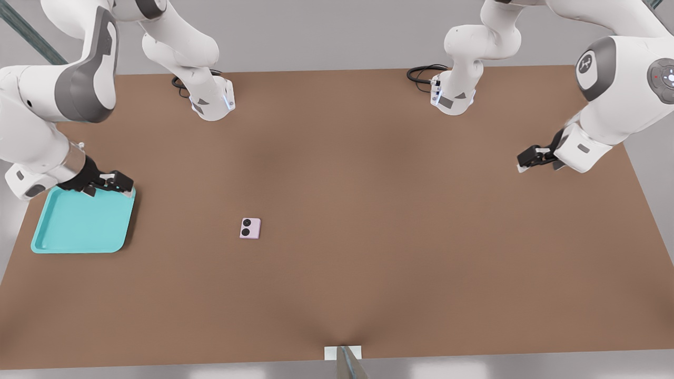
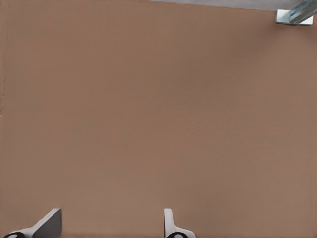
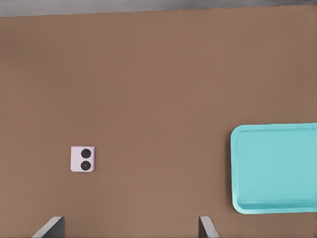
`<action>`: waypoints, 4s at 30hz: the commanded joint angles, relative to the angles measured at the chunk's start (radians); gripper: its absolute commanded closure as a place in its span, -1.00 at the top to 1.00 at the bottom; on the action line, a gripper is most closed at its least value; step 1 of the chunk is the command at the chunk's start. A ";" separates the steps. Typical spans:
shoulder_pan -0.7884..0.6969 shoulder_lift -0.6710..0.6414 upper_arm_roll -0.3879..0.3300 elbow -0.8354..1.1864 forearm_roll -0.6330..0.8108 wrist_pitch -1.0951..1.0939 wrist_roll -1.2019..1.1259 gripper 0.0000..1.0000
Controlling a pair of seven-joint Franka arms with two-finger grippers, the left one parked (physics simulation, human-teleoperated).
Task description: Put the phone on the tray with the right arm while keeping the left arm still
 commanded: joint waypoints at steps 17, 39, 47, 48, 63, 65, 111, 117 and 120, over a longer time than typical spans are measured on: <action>0.266 0.258 0.064 -0.436 -0.025 0.769 0.738 1.00; 0.237 0.379 0.133 -0.614 -0.047 0.982 0.479 1.00; 0.207 0.396 0.134 -0.651 -0.153 1.031 0.380 1.00; 0.199 0.397 0.134 -0.651 -0.153 1.031 0.380 1.00; 0.190 0.428 0.137 -0.680 -0.151 1.080 0.381 1.00; 0.190 0.434 0.137 -0.680 -0.151 1.083 0.381 1.00; 0.111 -0.003 -0.133 -0.214 0.015 0.237 -0.127 1.00; 0.128 0.071 -0.097 -0.072 0.015 0.148 -0.022 1.00; 0.119 0.071 -0.085 -0.074 0.010 0.149 -0.022 1.00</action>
